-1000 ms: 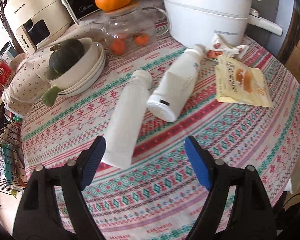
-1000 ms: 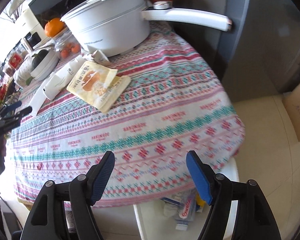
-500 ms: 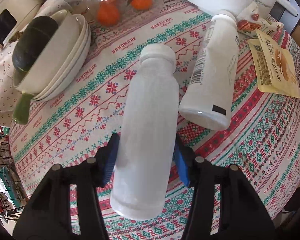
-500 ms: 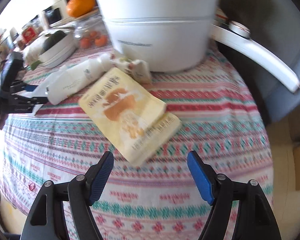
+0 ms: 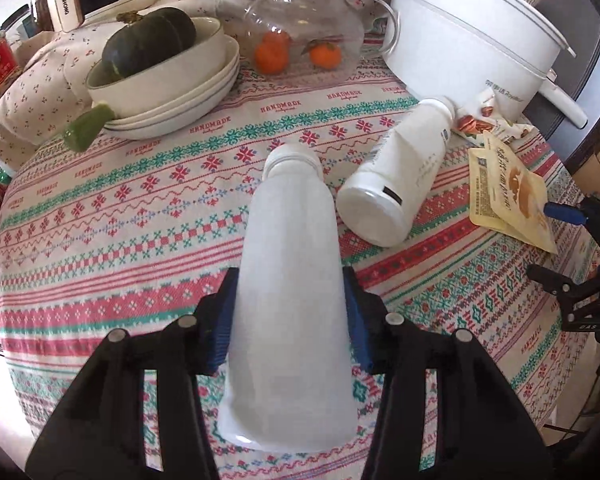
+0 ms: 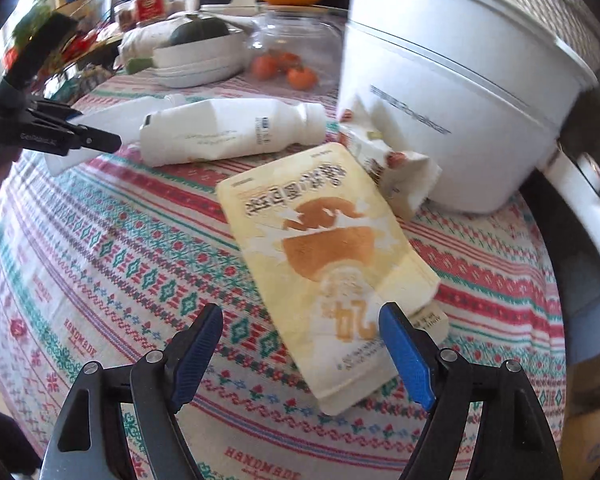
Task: Collect trash
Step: 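Grasp the cream bread snack bag with the right tool, then carry the bottle and bag to the bin and open both tools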
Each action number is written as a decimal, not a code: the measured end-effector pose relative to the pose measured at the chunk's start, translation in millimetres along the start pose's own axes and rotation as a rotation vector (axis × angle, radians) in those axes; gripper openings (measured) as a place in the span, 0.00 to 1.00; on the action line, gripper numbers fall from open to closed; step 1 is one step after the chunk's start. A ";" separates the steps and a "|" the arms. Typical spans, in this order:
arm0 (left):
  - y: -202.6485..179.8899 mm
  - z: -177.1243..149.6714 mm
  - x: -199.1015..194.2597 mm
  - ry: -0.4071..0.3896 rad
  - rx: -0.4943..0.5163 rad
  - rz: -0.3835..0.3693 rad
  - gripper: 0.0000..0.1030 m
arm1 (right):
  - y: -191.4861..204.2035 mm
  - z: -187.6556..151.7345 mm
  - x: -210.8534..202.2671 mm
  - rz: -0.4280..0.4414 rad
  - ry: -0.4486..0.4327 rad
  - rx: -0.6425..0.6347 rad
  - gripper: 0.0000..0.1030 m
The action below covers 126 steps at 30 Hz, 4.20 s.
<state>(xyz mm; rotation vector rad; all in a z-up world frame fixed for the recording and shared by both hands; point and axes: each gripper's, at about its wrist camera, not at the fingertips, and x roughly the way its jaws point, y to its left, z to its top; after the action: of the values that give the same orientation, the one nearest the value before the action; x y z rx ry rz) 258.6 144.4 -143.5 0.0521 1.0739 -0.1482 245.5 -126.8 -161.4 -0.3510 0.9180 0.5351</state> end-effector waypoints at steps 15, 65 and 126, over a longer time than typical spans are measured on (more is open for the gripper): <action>-10.5 -34.5 -2.6 0.200 0.035 -0.088 0.49 | 0.2 28.4 28.2 0.003 0.086 0.094 0.62; -241.5 -114.2 -144.4 -0.017 0.112 -0.436 0.49 | -36.1 -149.1 -235.8 -0.006 0.005 0.491 0.02; -311.9 -104.6 -105.4 0.037 0.249 -0.360 0.74 | -94.3 -219.1 -241.3 -0.146 0.103 0.693 0.65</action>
<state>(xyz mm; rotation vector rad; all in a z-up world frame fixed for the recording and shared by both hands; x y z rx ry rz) 72.5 -142.0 -91.6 0.0856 1.0900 -0.6077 37.8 -382.8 -81.0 0.1841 1.1067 0.0443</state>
